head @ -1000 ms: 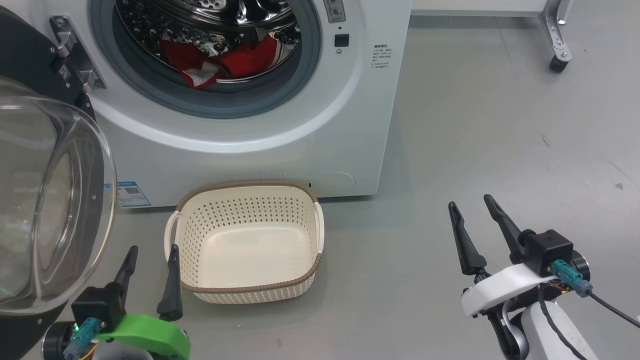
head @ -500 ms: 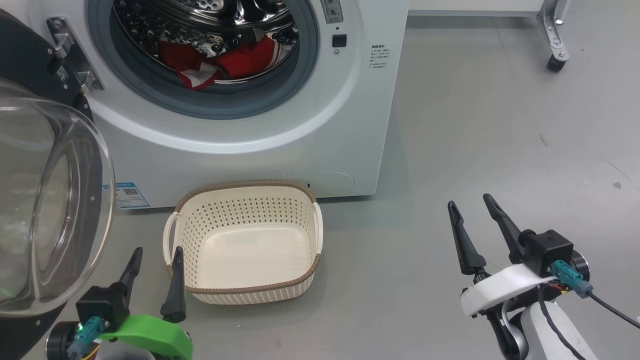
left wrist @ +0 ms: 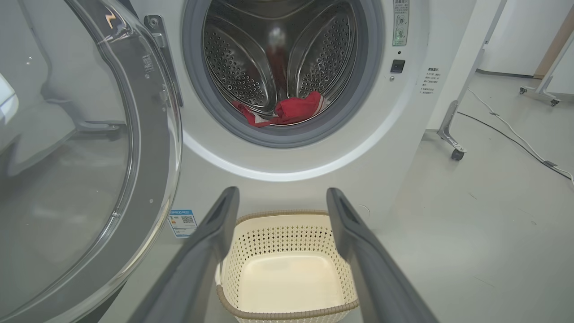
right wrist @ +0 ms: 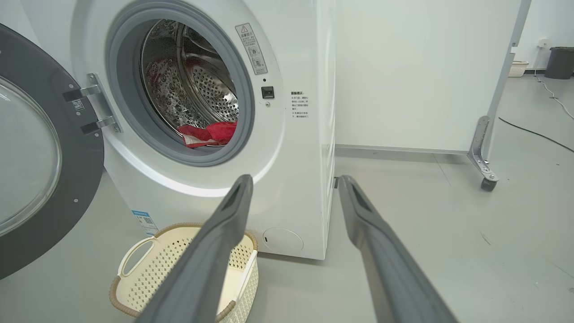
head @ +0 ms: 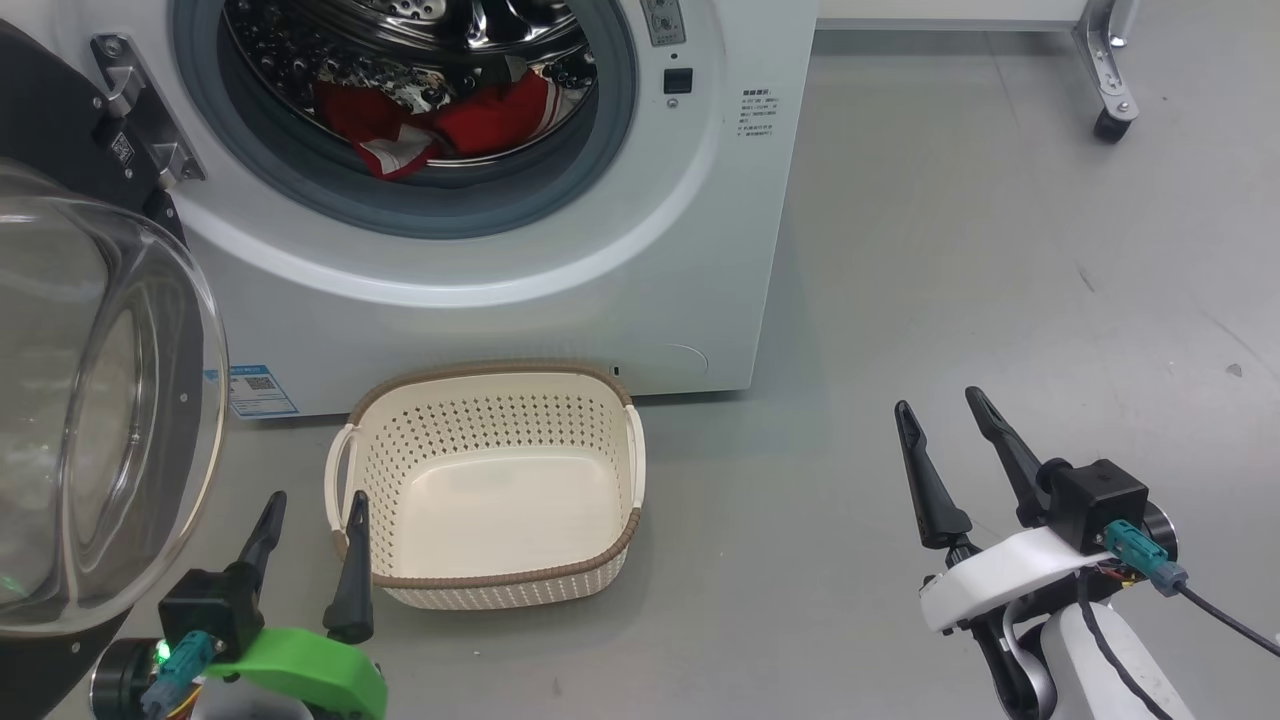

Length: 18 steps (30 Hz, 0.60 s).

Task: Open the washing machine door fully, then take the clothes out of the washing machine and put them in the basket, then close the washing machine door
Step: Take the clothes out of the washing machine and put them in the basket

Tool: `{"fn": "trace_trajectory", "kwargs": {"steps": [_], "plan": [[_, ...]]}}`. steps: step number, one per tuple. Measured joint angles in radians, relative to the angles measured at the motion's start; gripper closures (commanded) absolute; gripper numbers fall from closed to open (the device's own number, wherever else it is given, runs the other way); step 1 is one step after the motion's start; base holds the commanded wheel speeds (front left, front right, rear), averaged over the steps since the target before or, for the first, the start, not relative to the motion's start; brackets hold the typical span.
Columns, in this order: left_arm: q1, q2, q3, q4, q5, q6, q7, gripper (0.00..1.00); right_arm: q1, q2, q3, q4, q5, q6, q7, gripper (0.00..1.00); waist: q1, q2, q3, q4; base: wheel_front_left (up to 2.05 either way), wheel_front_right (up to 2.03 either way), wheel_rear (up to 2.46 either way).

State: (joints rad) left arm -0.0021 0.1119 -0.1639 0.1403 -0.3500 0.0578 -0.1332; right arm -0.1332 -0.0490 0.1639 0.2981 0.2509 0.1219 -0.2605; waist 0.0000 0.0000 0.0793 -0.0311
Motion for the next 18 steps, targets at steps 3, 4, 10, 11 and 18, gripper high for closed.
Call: {"fn": "trace_trajectory", "kwargs": {"steps": [3, 4, 10, 11, 18], "plan": [[0.000, 0.000, -0.001, -0.007, 0.002, 0.000, 0.000, 0.00, 0.000, 0.000, 0.000, 0.000, 0.000, 0.000, 0.000, 0.00, 0.0000, 0.0000, 0.000, 0.000, 0.47, -0.47, 0.00], [0.000, 0.000, -0.001, -0.009, 0.002, 0.000, 0.000, 0.00, 0.000, 0.000, 0.000, 0.000, 0.000, 0.000, 0.000, 0.00, 0.0000, 0.0000, 0.000, -0.001, 0.56, -0.56, 0.00], [0.000, 0.000, -0.001, -0.019, 0.012, 0.009, 0.000, 0.00, 0.002, 0.000, 0.001, -0.001, 0.003, 0.000, 0.000, 0.00, 0.0000, 0.0000, 0.000, -0.001, 0.70, -0.70, 0.00], [0.000, 0.000, -0.001, -0.019, 0.015, 0.010, 0.000, 0.00, 0.002, 0.000, 0.001, -0.001, 0.003, 0.000, 0.000, 0.00, 0.0000, 0.0000, 0.000, -0.001, 0.85, -0.85, 0.00], [0.000, -0.001, -0.005, -0.028, 0.016, 0.012, 0.000, 0.00, 0.004, 0.000, 0.003, 0.000, 0.004, 0.000, 0.000, 0.00, 0.0000, 0.0001, 0.000, 0.000, 1.00, -1.00, 0.00]]}}
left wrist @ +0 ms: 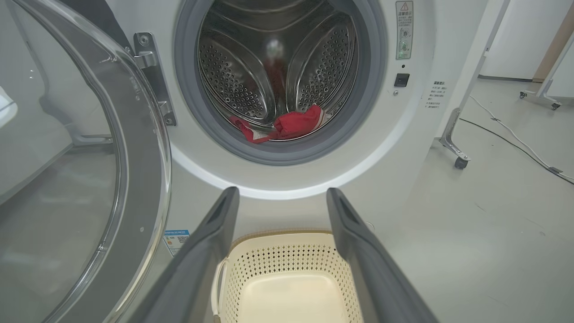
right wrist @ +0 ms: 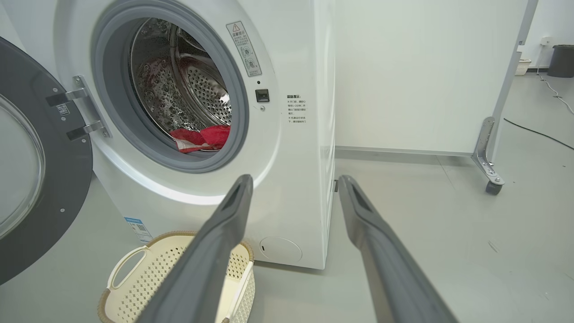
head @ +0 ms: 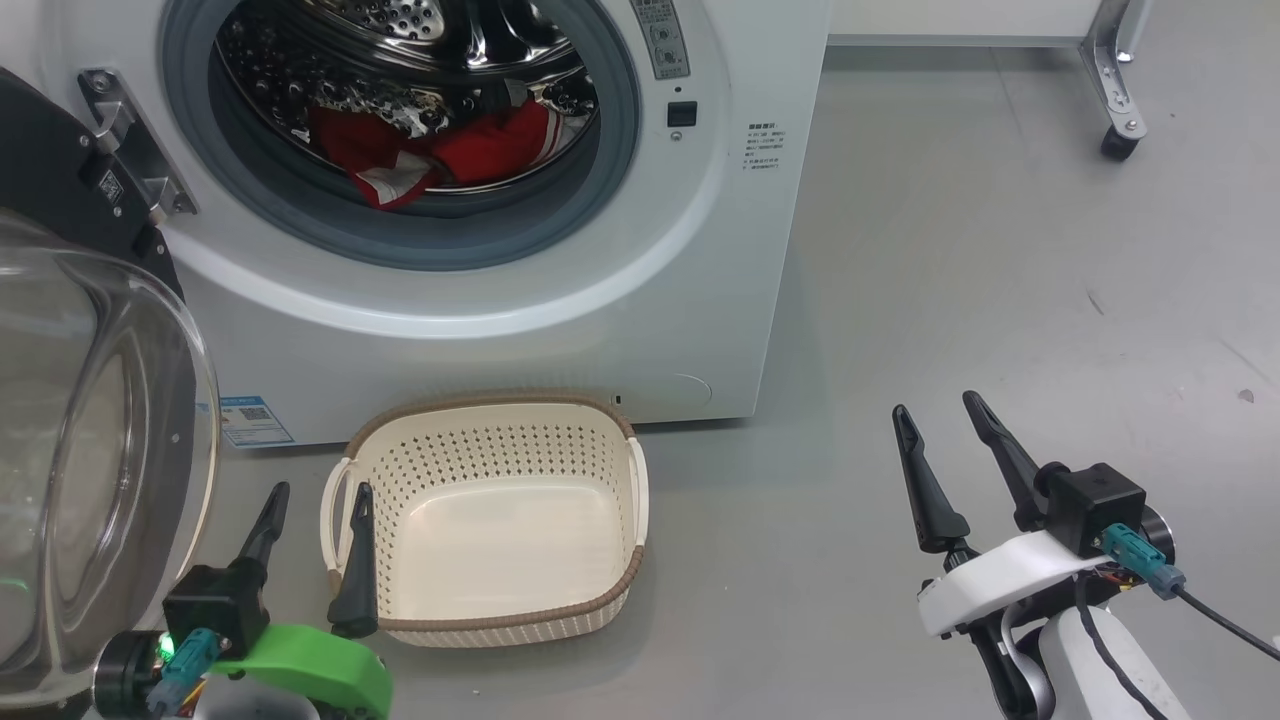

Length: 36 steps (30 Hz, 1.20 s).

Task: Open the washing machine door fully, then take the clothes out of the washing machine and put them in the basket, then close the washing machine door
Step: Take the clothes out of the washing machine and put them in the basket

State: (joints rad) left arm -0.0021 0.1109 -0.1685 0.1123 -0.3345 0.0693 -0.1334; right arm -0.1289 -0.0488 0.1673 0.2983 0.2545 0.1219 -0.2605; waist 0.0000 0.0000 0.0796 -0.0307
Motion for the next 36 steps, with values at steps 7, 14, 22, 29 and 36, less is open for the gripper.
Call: {"fn": "trace_trajectory", "kwargs": {"steps": [7, 14, 22, 29, 36], "plan": [[0.000, -0.001, -0.002, -0.001, 0.000, 0.001, 0.000, 0.00, 0.005, 0.000, 0.003, 0.000, 0.001, 0.000, 0.000, 0.00, 0.0000, 0.0000, -0.004, 0.001, 0.92, -0.92, 0.00], [0.001, -0.001, 0.002, -0.002, 0.001, 0.007, 0.000, 0.00, 0.007, 0.000, 0.005, 0.002, 0.001, 0.000, 0.000, 0.00, 0.0000, 0.0000, -0.014, 0.003, 0.63, -0.63, 0.00], [0.002, -0.002, 0.004, -0.009, 0.001, 0.015, 0.000, 0.00, 0.014, 0.000, 0.009, 0.004, 0.002, 0.000, 0.000, 0.00, 0.0000, 0.0000, -0.017, 0.004, 0.31, -0.31, 0.00], [0.003, -0.004, 0.006, -0.018, 0.001, 0.018, 0.009, 0.00, 0.015, 0.000, 0.011, 0.003, 0.008, 0.000, 0.000, 0.00, 0.0000, 0.0000, -0.012, 0.004, 0.02, -0.02, 0.00], [0.003, -0.004, 0.006, -0.022, 0.001, 0.020, 0.009, 0.00, 0.015, 0.000, 0.011, 0.002, 0.008, 0.000, 0.000, 0.00, 0.0000, 0.0000, -0.008, 0.004, 0.00, 0.00, 0.00]]}}
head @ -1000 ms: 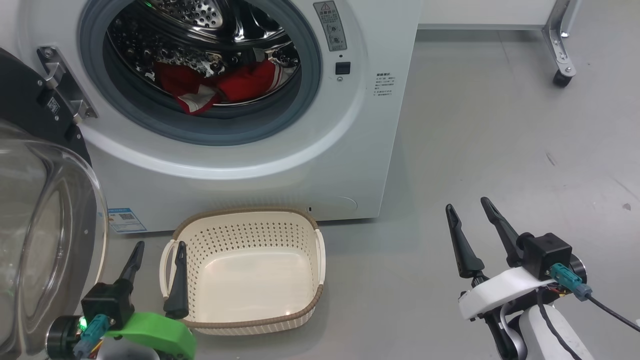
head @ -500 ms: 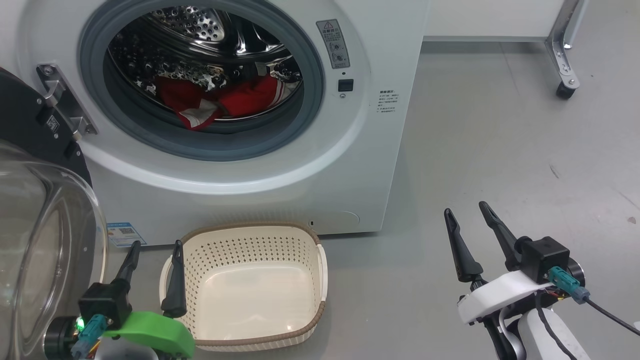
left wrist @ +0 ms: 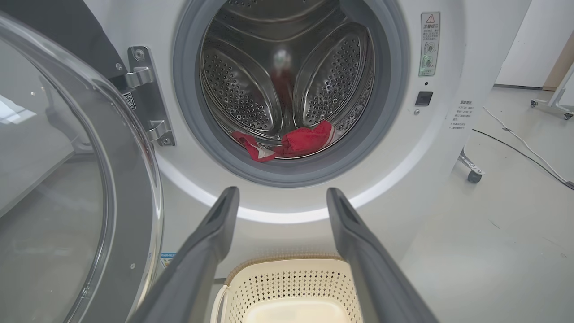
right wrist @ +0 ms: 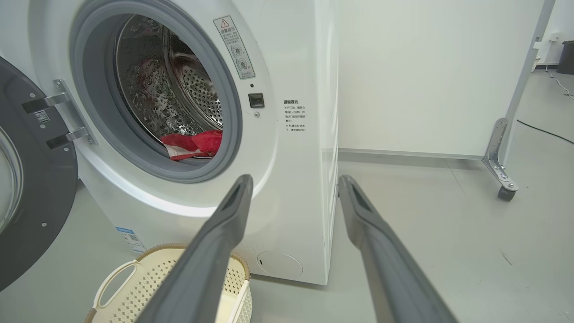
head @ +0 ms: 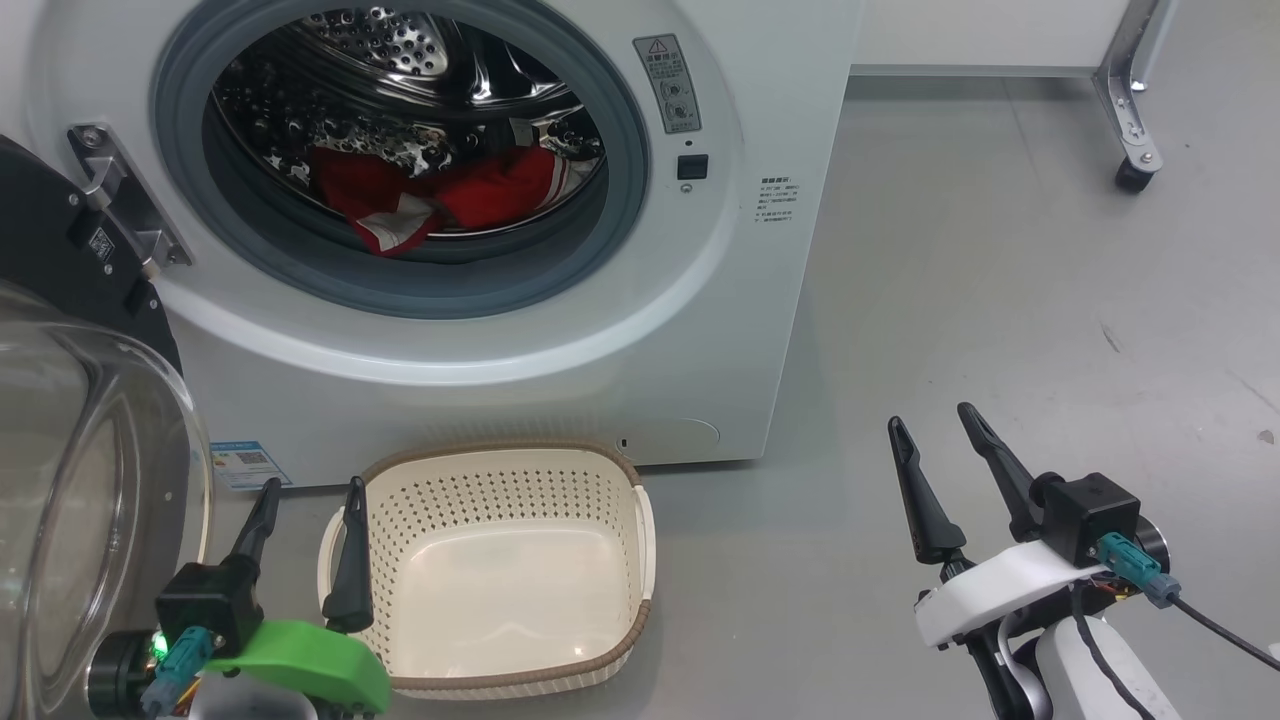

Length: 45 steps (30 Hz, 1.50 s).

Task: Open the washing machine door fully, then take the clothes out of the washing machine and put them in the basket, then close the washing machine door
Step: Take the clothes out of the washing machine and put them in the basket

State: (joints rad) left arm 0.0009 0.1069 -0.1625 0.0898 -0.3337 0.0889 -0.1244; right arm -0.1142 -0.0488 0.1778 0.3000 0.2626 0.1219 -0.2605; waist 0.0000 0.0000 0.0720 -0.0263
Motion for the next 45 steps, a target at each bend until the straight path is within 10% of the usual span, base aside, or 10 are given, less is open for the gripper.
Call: {"fn": "trace_trajectory", "kwargs": {"steps": [17, 45], "plan": [[-0.034, 0.002, -0.019, -0.044, 0.013, 0.001, 0.020, 0.00, -0.022, 0.000, 0.017, -0.040, -0.005, 0.000, 0.000, 0.00, 0.0000, 0.0000, 0.084, -0.007, 0.00, 0.00, 0.00], [-0.628, 0.047, 0.041, 0.152, -0.133, -0.118, 0.285, 0.00, -0.215, -0.001, 0.123, -0.186, 0.089, -0.002, 0.000, 0.00, 0.0001, 0.0000, 0.443, -0.157, 0.00, 0.00, 0.00]]}}
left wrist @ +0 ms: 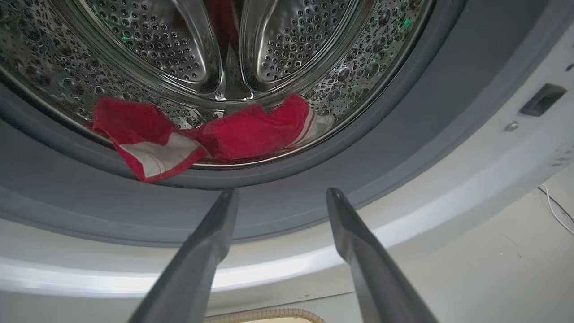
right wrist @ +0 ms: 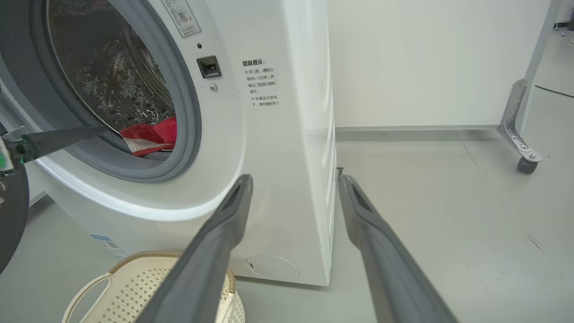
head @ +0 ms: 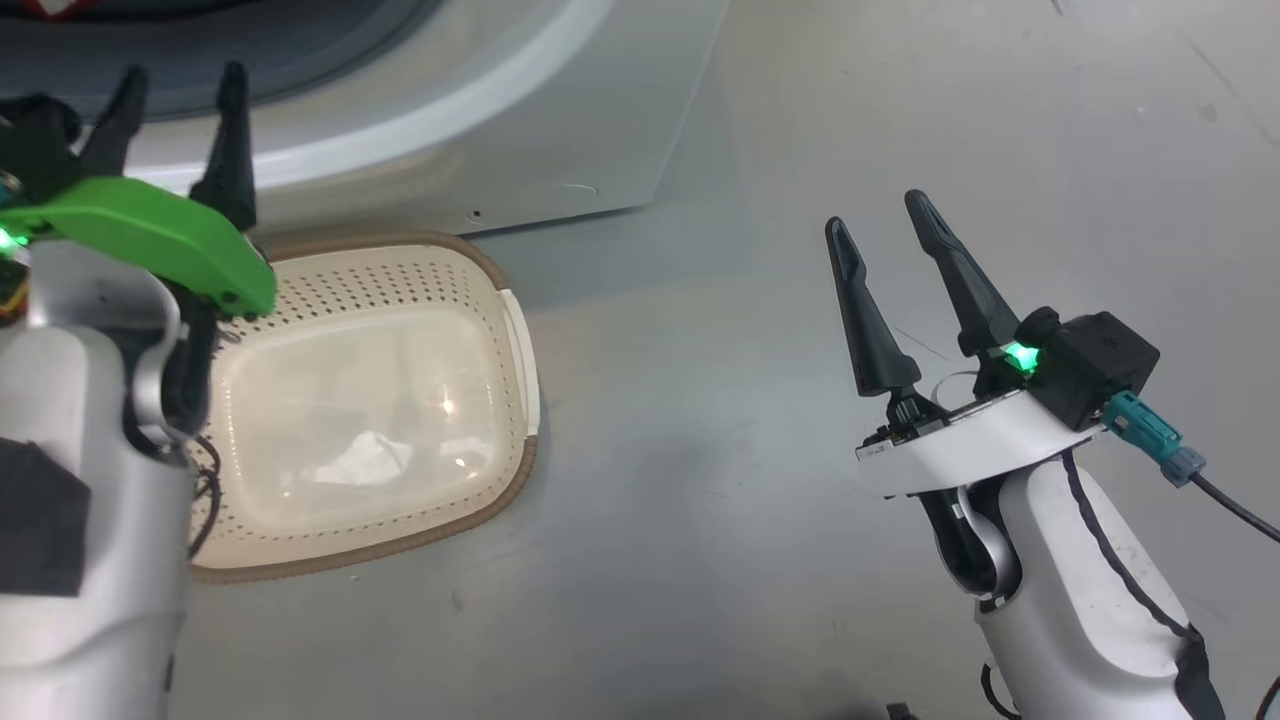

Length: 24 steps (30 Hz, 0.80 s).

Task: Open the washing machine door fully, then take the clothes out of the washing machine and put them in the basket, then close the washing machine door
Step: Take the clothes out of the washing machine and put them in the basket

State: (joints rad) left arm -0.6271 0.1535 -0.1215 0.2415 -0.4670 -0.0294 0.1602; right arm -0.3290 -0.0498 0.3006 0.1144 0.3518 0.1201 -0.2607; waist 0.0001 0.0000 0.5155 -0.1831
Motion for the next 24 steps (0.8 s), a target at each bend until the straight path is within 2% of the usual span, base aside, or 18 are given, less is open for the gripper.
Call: {"fn": "trace_trajectory", "kwargs": {"steps": [10, 24], "plan": [[-0.205, 0.069, 0.055, 0.093, -0.026, -0.012, 0.077, 0.00, -0.042, 0.000, 0.048, -0.022, 0.076, -0.026, 0.000, 0.00, 0.0000, 0.0000, 0.097, -0.110, 0.00, 0.00, 0.00], [-0.431, 0.170, 0.106, 0.210, 0.006, 0.003, 0.100, 0.00, -0.077, 0.001, 0.102, -0.041, 0.132, -0.051, 0.000, 0.00, 0.0001, 0.0000, 0.189, -0.221, 0.00, 0.00, 0.00]]}}
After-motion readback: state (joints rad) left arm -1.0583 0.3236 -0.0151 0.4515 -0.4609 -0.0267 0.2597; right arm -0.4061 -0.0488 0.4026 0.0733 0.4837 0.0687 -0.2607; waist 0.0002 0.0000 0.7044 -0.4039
